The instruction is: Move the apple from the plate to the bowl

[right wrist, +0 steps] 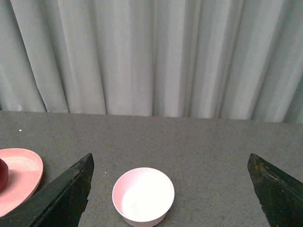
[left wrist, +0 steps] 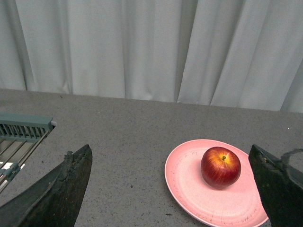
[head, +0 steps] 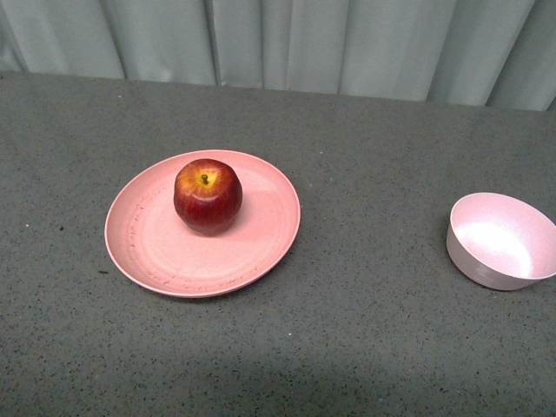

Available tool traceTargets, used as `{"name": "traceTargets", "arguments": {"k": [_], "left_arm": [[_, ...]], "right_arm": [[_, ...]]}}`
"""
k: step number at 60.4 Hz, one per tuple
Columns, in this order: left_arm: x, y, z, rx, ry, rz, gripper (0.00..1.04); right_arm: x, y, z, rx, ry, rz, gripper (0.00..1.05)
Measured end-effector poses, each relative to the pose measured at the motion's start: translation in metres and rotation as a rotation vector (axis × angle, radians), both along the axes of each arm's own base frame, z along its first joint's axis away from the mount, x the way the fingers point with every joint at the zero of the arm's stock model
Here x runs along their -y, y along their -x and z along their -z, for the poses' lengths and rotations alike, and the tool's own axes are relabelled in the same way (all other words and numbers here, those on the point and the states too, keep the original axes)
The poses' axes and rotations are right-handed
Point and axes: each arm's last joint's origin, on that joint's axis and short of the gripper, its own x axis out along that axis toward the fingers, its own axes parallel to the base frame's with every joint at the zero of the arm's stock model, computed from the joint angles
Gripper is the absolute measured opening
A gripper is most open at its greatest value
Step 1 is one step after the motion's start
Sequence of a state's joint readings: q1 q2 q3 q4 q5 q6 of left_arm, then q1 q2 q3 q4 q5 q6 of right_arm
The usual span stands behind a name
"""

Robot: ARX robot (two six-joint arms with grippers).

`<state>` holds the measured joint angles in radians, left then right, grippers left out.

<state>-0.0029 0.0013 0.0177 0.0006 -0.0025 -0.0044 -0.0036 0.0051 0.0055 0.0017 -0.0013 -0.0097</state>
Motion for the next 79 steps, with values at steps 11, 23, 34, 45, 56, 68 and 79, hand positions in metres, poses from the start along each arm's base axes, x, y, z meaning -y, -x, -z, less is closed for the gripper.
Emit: {"name": "traceTargets", "arguments": {"k": [11, 23, 34, 45, 56, 68, 79], "left_arm": [[0.0000, 0.0000, 0.0000, 0.000, 0.000, 0.000, 0.98], [0.0000, 0.0000, 0.0000, 0.000, 0.000, 0.000, 0.98], [0.0000, 0.0000, 0.0000, 0.000, 0.000, 0.000, 0.98], [0.0000, 0.0000, 0.0000, 0.000, 0.000, 0.000, 0.98], [0.0000, 0.0000, 0.0000, 0.000, 0.000, 0.000, 0.98], [0.0000, 0.0000, 0.0000, 0.000, 0.000, 0.000, 0.98], [0.0000, 0.0000, 0.0000, 0.000, 0.000, 0.000, 0.98]], "right_arm": [[0.0000, 0.0000, 0.0000, 0.000, 0.000, 0.000, 0.95], [0.0000, 0.0000, 0.0000, 0.000, 0.000, 0.000, 0.95], [0.0000, 0.0000, 0.0000, 0.000, 0.000, 0.000, 0.95], [0.0000, 0.0000, 0.0000, 0.000, 0.000, 0.000, 0.95], [0.0000, 0.0000, 0.0000, 0.000, 0.000, 0.000, 0.95], [0.0000, 0.0000, 0.0000, 0.000, 0.000, 0.000, 0.95], [0.0000, -0.0003, 0.0011, -0.018, 0.023, 0.046, 0.95]]}}
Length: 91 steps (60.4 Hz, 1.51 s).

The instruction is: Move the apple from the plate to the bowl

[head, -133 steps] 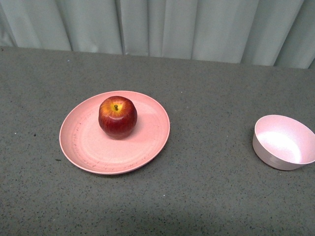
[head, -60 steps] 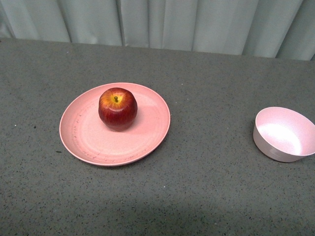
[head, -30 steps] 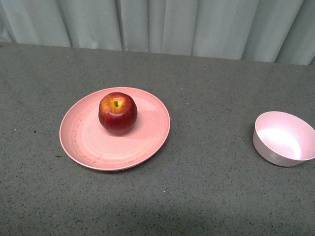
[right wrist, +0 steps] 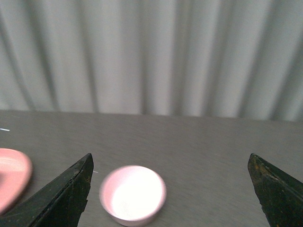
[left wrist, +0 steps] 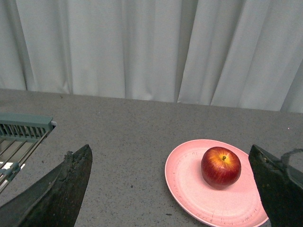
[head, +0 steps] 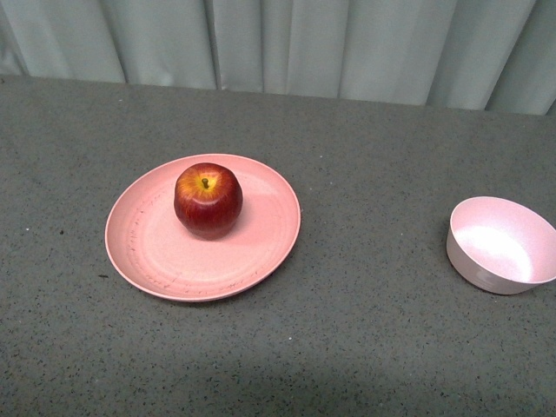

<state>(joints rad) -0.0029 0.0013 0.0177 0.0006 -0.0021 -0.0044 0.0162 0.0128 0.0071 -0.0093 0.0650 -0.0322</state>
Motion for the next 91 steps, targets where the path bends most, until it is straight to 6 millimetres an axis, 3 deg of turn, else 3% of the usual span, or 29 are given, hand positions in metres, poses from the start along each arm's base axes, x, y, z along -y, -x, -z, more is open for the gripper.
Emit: {"name": "traceTargets", "arguments": {"k": [7, 19, 25, 32, 37, 43, 53, 71, 91], "left_arm": [[0.000, 0.000, 0.000, 0.000, 0.000, 0.000, 0.98], [0.000, 0.000, 0.000, 0.000, 0.000, 0.000, 0.98], [0.000, 0.000, 0.000, 0.000, 0.000, 0.000, 0.98], [0.000, 0.000, 0.000, 0.000, 0.000, 0.000, 0.98], [0.000, 0.000, 0.000, 0.000, 0.000, 0.000, 0.98], [0.000, 0.000, 0.000, 0.000, 0.000, -0.001, 0.98], [0.000, 0.000, 0.000, 0.000, 0.000, 0.000, 0.98], [0.000, 0.000, 0.000, 0.000, 0.000, 0.000, 0.98], [0.000, 0.000, 0.000, 0.000, 0.000, 0.000, 0.98]], "right_arm": [[-0.001, -0.004, 0.005, -0.109, 0.140, 0.196, 0.95], [-0.004, -0.037, -0.002, -0.203, 0.179, 0.036, 0.95], [-0.011, -0.085, -0.008, -0.284, 0.188, -0.101, 0.95], [-0.025, -0.143, 0.017, -0.542, 0.218, -0.255, 0.95], [-0.033, -0.171, 0.037, -0.675, 0.248, -0.314, 0.95], [-0.038, -0.189, 0.053, -0.766, 0.265, -0.362, 0.95], [-0.042, -0.208, 0.074, -0.875, 0.264, -0.392, 0.95], [-0.049, -0.220, 0.099, -0.998, 0.242, -0.430, 0.95], [-0.048, -0.226, 0.106, -1.038, 0.244, -0.397, 0.46]]}}
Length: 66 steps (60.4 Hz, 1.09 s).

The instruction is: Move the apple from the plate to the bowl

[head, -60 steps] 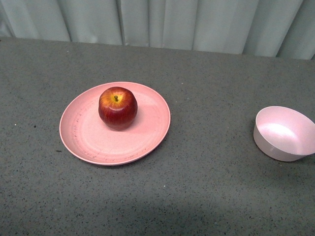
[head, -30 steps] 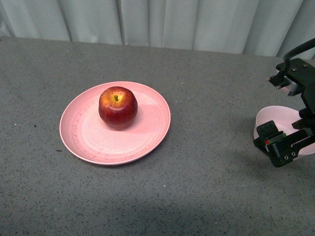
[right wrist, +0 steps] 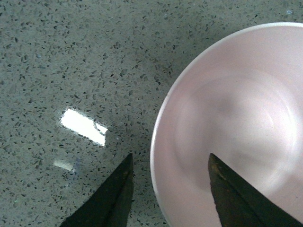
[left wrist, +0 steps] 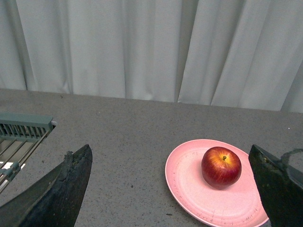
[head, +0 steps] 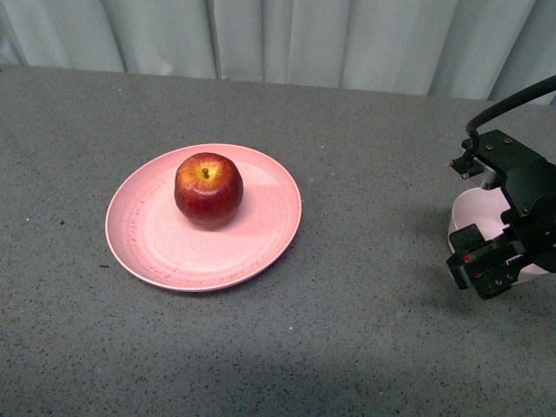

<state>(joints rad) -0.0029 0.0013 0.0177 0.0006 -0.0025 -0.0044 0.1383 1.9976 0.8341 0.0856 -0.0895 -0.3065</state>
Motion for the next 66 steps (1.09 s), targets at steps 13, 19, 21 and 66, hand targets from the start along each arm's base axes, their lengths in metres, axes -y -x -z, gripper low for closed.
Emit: {"name": "traceTargets", "arguments": {"k": [13, 19, 21, 66], "left_arm": [[0.000, 0.000, 0.000, 0.000, 0.000, 0.000, 0.98], [0.000, 0.000, 0.000, 0.000, 0.000, 0.000, 0.98], [0.000, 0.000, 0.000, 0.000, 0.000, 0.000, 0.98], [0.000, 0.000, 0.000, 0.000, 0.000, 0.000, 0.98]], "right_arm": [[0.002, -0.002, 0.000, 0.013, -0.036, -0.004, 0.09], [0.002, -0.002, -0.005, 0.027, -0.041, -0.014, 0.01], [0.002, -0.002, -0.009, 0.027, -0.058, -0.022, 0.01], [-0.070, -0.007, -0.038, -0.028, -0.376, -0.273, 0.01]]}}
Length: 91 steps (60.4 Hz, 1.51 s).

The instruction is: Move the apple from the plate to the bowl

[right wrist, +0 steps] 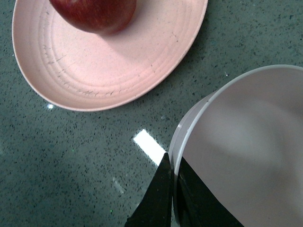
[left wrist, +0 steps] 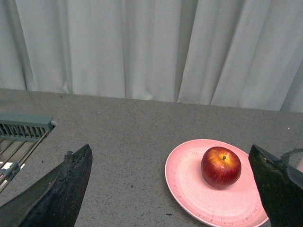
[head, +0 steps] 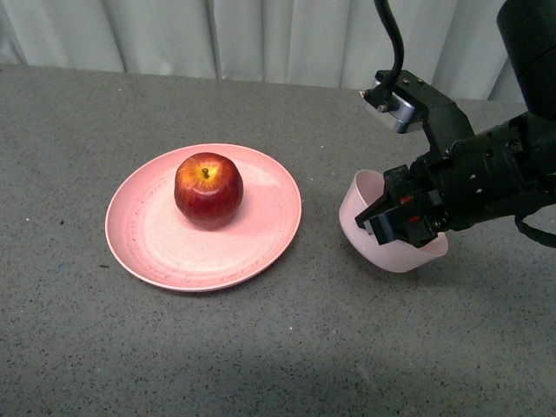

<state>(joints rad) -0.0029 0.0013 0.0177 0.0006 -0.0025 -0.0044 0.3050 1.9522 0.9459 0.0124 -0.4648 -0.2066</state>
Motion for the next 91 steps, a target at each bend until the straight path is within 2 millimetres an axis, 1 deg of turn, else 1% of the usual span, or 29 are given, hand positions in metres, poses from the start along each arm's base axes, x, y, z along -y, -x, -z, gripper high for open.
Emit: {"name": "traceTargets", "arguments": {"k": [12, 23, 25, 28, 29, 30, 32, 36, 37, 41, 47, 50, 51, 52, 54, 57, 61, 63, 65, 66, 68, 71, 78, 81, 86, 87, 88, 89, 91], "left_arm": [[0.000, 0.000, 0.000, 0.000, 0.000, 0.000, 0.98], [0.000, 0.000, 0.000, 0.000, 0.000, 0.000, 0.98], [0.000, 0.000, 0.000, 0.000, 0.000, 0.000, 0.98], [0.000, 0.000, 0.000, 0.000, 0.000, 0.000, 0.98], [0.000, 0.000, 0.000, 0.000, 0.000, 0.000, 0.98], [0.000, 0.000, 0.000, 0.000, 0.000, 0.000, 0.98], [0.000, 0.000, 0.000, 0.000, 0.000, 0.000, 0.98], [0.000, 0.000, 0.000, 0.000, 0.000, 0.000, 0.98], [0.000, 0.000, 0.000, 0.000, 0.000, 0.000, 0.98], [0.000, 0.000, 0.000, 0.000, 0.000, 0.000, 0.98], [0.000, 0.000, 0.000, 0.000, 0.000, 0.000, 0.98], [0.000, 0.000, 0.000, 0.000, 0.000, 0.000, 0.98], [0.000, 0.000, 0.000, 0.000, 0.000, 0.000, 0.98], [0.000, 0.000, 0.000, 0.000, 0.000, 0.000, 0.98], [0.000, 0.000, 0.000, 0.000, 0.000, 0.000, 0.98], [0.000, 0.000, 0.000, 0.000, 0.000, 0.000, 0.98], [0.000, 0.000, 0.000, 0.000, 0.000, 0.000, 0.98], [0.000, 0.000, 0.000, 0.000, 0.000, 0.000, 0.98], [0.000, 0.000, 0.000, 0.000, 0.000, 0.000, 0.98], [0.000, 0.000, 0.000, 0.000, 0.000, 0.000, 0.98], [0.000, 0.000, 0.000, 0.000, 0.000, 0.000, 0.98], [0.000, 0.000, 0.000, -0.001, 0.000, 0.000, 0.98], [0.000, 0.000, 0.000, 0.000, 0.000, 0.002, 0.98], [0.000, 0.000, 0.000, 0.000, 0.000, 0.002, 0.98], [0.000, 0.000, 0.000, 0.000, 0.000, 0.000, 0.98], [0.000, 0.000, 0.000, 0.000, 0.000, 0.000, 0.98], [0.000, 0.000, 0.000, 0.000, 0.000, 0.000, 0.98], [0.000, 0.000, 0.000, 0.000, 0.000, 0.000, 0.98], [0.000, 0.000, 0.000, 0.000, 0.000, 0.000, 0.98]], "right_arm": [[-0.012, -0.012, 0.003, 0.004, 0.011, -0.003, 0.01], [-0.019, -0.015, 0.009, -0.001, 0.036, 0.006, 0.01], [-0.019, -0.015, 0.009, 0.001, 0.035, 0.004, 0.03], [-0.021, -0.015, 0.009, 0.005, 0.038, 0.010, 0.12], [-0.021, -0.015, 0.009, 0.006, 0.038, 0.011, 0.13], [-0.021, -0.016, 0.009, 0.011, 0.037, 0.015, 0.17], [-0.022, -0.016, 0.009, 0.015, 0.035, 0.017, 0.21], [-0.023, -0.018, 0.007, 0.038, 0.015, 0.028, 0.32], [-0.023, -0.019, 0.006, 0.049, 0.008, 0.034, 0.35], [-0.023, -0.018, 0.003, 0.073, -0.013, 0.050, 0.43], [-0.017, -0.013, -0.007, 0.156, -0.036, 0.114, 0.59], [-0.011, -0.009, -0.016, 0.234, -0.046, 0.178, 0.69], [-0.010, -0.008, -0.017, 0.240, -0.049, 0.187, 0.70], [-0.006, -0.006, -0.022, 0.284, -0.048, 0.228, 0.74], [-0.003, -0.004, -0.025, 0.321, -0.046, 0.266, 0.78], [0.007, 0.001, -0.033, 0.392, -0.045, 0.350, 0.86], [0.026, 0.011, -0.043, 0.508, -0.039, 0.505, 0.96], [0.034, 0.017, -0.045, 0.607, -0.030, 0.589, 0.92], [0.048, 0.029, -0.046, 0.739, -0.023, 0.713, 0.84], [0.049, 0.031, -0.045, 0.750, -0.024, 0.724, 0.83], [0.062, 0.048, -0.047, 0.839, -0.047, 0.789, 0.74], [0.071, 0.062, -0.051, 0.898, -0.075, 0.812, 0.65], [0.080, 0.084, -0.063, 0.915, -0.091, 0.802, 0.46], [0.085, 0.095, -0.066, 0.926, -0.097, 0.803, 0.35], [0.091, 0.110, -0.067, 0.924, -0.098, 0.801, 0.19], [0.092, 0.111, -0.066, 0.923, -0.098, 0.801, 0.17], [0.093, 0.116, -0.066, 0.921, -0.097, 0.799, 0.11], [0.094, 0.117, -0.066, 0.921, -0.098, 0.798, 0.10], [0.095, 0.121, -0.066, 0.920, -0.097, 0.799, 0.05]]}}
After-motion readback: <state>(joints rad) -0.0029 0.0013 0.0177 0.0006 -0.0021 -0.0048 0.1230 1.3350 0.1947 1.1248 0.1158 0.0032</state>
